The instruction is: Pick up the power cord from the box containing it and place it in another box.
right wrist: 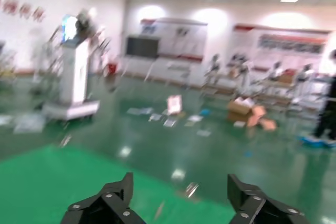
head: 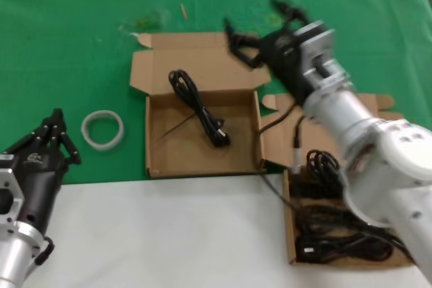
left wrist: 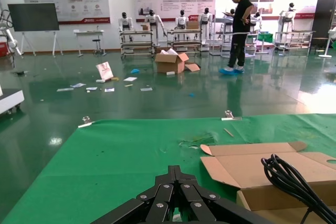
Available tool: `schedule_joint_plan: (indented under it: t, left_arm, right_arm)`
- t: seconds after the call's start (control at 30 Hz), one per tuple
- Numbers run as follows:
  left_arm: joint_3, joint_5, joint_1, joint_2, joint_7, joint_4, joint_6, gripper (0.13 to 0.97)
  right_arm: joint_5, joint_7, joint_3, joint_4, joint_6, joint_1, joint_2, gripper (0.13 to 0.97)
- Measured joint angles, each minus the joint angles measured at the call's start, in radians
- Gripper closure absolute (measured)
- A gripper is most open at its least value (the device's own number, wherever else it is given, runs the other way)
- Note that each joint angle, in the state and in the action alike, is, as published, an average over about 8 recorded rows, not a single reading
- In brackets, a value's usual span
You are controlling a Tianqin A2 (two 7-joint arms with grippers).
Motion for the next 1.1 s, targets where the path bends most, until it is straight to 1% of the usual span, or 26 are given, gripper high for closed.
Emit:
schedule_joint_plan:
  t: [0.07, 0.17, 0.33, 0.37, 0.47, 0.63, 0.73, 0.77, 0.93, 1.03, 1.07, 1.1]
  left_arm:
    - [0.0, 0.0, 0.0, 0.0, 0.0, 0.0, 0.0, 0.957]
    - [0.0, 0.0, 0.0, 0.0, 0.0, 0.0, 0.0, 0.957]
    - [0.0, 0.0, 0.0, 0.0, 0.0, 0.0, 0.0, 0.939]
    - [0.0, 0.0, 0.0, 0.0, 0.0, 0.0, 0.0, 0.935]
    - [0.0, 0.0, 0.0, 0.0, 0.0, 0.0, 0.0, 0.927]
    - [0.0, 0.0, 0.0, 0.0, 0.0, 0.0, 0.0, 0.867]
    - [0.0, 0.0, 0.0, 0.0, 0.0, 0.0, 0.0, 0.831]
    - [0.0, 0.0, 0.0, 0.0, 0.0, 0.0, 0.0, 0.831]
    - [0.0, 0.0, 0.0, 0.0, 0.0, 0.0, 0.0, 0.729]
    - [0.0, 0.0, 0.0, 0.0, 0.0, 0.0, 0.0, 0.668]
    - [0.0, 0.0, 0.0, 0.0, 0.0, 0.0, 0.0, 0.668]
    - [0.0, 0.0, 0.0, 0.0, 0.0, 0.0, 0.0, 0.641]
  right_arm:
    - [-0.001, 0.025, 0.029, 0.053, 0.0, -0.022, 0.024, 0.581]
    - [-0.003, 0.046, 0.052, 0.093, 0.002, -0.044, 0.043, 0.504]
    - [-0.018, 0.061, 0.069, 0.109, 0.003, -0.067, 0.045, 0.375]
    - [-0.022, 0.064, 0.073, 0.112, 0.004, -0.073, 0.045, 0.375]
    - [-0.035, 0.077, 0.088, 0.123, 0.005, -0.093, 0.046, 0.32]
    - [-0.06, 0.1, 0.115, 0.145, 0.008, -0.131, 0.047, 0.228]
    - [-0.076, 0.115, 0.133, 0.159, 0.01, -0.155, 0.048, 0.208]
    - [-0.081, 0.12, 0.139, 0.164, 0.01, -0.163, 0.049, 0.197]
    - [-0.107, 0.145, 0.168, 0.187, 0.013, -0.203, 0.05, 0.146]
    - [-0.123, 0.16, 0.185, 0.201, 0.015, -0.227, 0.051, 0.142]
    - [-0.129, 0.165, 0.191, 0.206, 0.016, -0.235, 0.052, 0.14]
    - [-0.134, 0.17, 0.197, 0.21, 0.016, -0.243, 0.052, 0.138]
